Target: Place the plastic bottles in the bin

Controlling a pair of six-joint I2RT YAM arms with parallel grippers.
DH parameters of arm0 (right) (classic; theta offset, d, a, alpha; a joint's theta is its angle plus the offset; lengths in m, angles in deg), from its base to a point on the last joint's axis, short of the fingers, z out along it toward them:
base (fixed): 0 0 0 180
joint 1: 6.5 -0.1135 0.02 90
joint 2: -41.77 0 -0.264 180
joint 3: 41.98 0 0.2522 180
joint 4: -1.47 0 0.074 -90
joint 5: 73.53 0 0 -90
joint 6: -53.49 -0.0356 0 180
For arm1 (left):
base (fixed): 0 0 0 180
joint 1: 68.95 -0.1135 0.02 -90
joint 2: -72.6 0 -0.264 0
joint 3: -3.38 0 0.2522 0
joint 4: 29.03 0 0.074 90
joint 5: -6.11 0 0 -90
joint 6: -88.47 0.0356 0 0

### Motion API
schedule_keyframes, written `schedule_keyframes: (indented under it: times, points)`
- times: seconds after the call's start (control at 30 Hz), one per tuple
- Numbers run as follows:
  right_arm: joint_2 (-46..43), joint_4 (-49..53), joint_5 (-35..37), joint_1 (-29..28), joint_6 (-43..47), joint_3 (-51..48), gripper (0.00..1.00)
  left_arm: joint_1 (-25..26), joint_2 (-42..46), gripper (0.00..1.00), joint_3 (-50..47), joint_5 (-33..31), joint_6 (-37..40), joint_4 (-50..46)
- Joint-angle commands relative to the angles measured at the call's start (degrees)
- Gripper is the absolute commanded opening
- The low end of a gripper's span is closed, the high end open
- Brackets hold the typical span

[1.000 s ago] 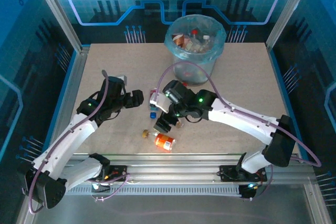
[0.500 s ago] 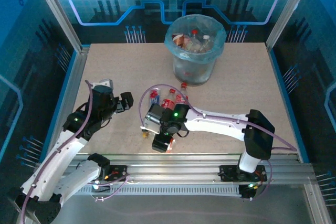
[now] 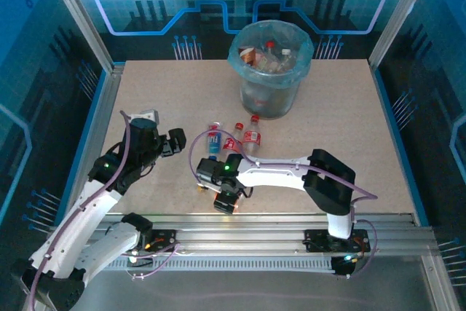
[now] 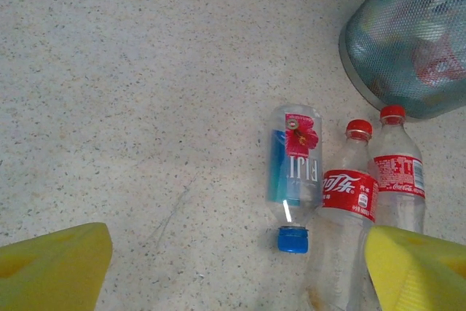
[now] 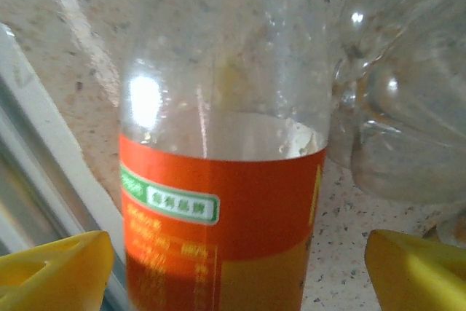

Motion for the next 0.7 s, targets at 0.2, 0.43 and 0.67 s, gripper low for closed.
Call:
schedule_keyframes:
  times: [0.2,0.43,0.67]
  points:
    - [-3.03,2.82,-0.29,-2.51,-2.6,-0.19,0.6,-0.49,1.16,0.9,4.78,1.07,1.73,-1.49]
    - [-11.15,3.77,-3.18,-2.91,-1.2,-0.52,0.54,-0.46,1.21,0.88,8.1,1.01,2.83,-1.64]
    - [-20.62,6.47,0.34,0.5,2.88,6.18,0.53,-0.45,0.15,0.82,14.01,1.14,4.11,-1.85]
